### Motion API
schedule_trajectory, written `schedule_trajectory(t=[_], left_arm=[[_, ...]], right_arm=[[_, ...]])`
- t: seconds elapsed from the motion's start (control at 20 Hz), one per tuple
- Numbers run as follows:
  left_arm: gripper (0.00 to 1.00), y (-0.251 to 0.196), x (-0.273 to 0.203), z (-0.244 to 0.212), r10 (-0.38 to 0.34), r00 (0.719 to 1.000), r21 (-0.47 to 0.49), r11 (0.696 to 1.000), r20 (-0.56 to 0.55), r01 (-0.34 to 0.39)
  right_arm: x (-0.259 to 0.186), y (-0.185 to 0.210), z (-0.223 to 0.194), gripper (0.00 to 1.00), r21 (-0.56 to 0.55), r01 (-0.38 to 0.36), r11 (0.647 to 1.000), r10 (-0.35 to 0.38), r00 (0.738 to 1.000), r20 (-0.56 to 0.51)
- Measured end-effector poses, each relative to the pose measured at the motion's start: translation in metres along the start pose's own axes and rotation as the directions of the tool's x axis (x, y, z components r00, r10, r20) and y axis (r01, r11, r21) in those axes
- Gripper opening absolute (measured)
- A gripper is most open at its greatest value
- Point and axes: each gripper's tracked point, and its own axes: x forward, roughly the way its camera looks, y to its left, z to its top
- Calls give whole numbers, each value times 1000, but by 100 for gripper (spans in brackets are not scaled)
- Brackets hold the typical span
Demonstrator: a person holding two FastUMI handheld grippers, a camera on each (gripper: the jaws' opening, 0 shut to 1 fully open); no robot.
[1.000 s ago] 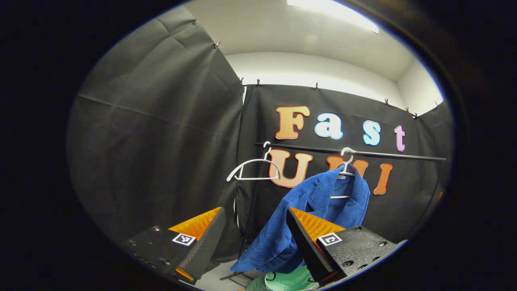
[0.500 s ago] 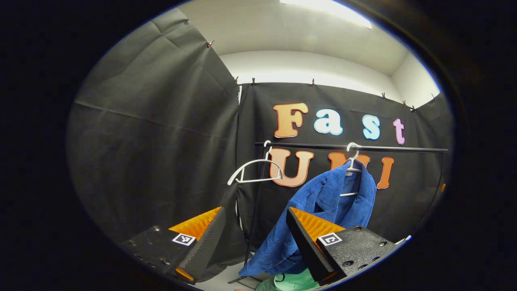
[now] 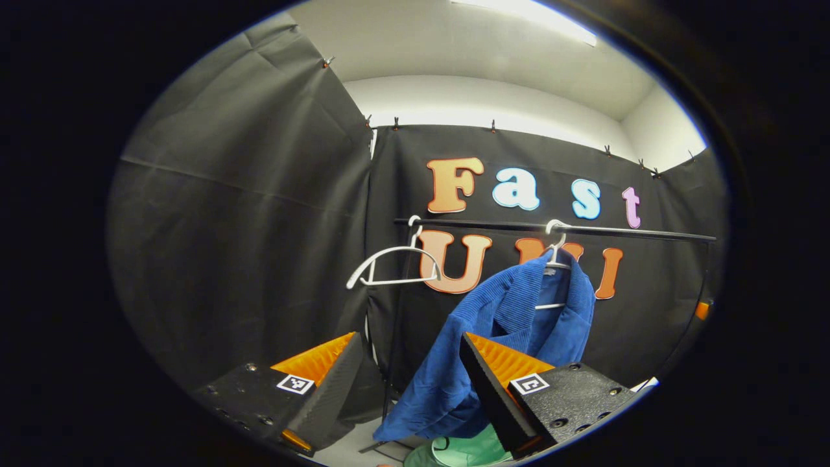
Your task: Grasp the clothes on the hanger with both hands and then place them into the laundry hamper below.
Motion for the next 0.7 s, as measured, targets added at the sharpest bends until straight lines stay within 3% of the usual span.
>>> schedule_trajectory(t=[0.15,0.2,0.25,0.4,0.45,0.55,0.6,0.7], left_arm=[[92,-13,7,-3,-18,1000,-14,1000,-5,18],[92,-14,6,-3,-23,1000,-16,1000,-7,23],[92,-15,7,-3,-24,1000,-17,1000,-5,24],[95,-18,8,-3,-25,1000,-18,1000,-7,25],[95,-18,9,-3,-24,1000,-21,999,-7,24],[92,-16,7,-6,-17,1000,-30,999,-11,17],[95,-16,7,-7,-13,1000,-32,999,-16,12],[95,-15,3,-10,-9,1000,-34,999,-26,8]], right_arm=[[11,36,-11,98,-8,-71,997,71,997,-23],[15,53,-15,89,-1,-102,995,102,994,-31],[17,71,-19,89,5,-134,991,134,990,-40],[27,113,-29,98,21,-214,977,215,974,-66],[30,125,-30,89,25,-239,971,240,968,-72],[40,147,-34,89,21,-275,961,276,958,-79],[45,158,-37,98,18,-293,956,293,952,-86],[55,182,-46,98,19,-328,945,328,939,-105]])
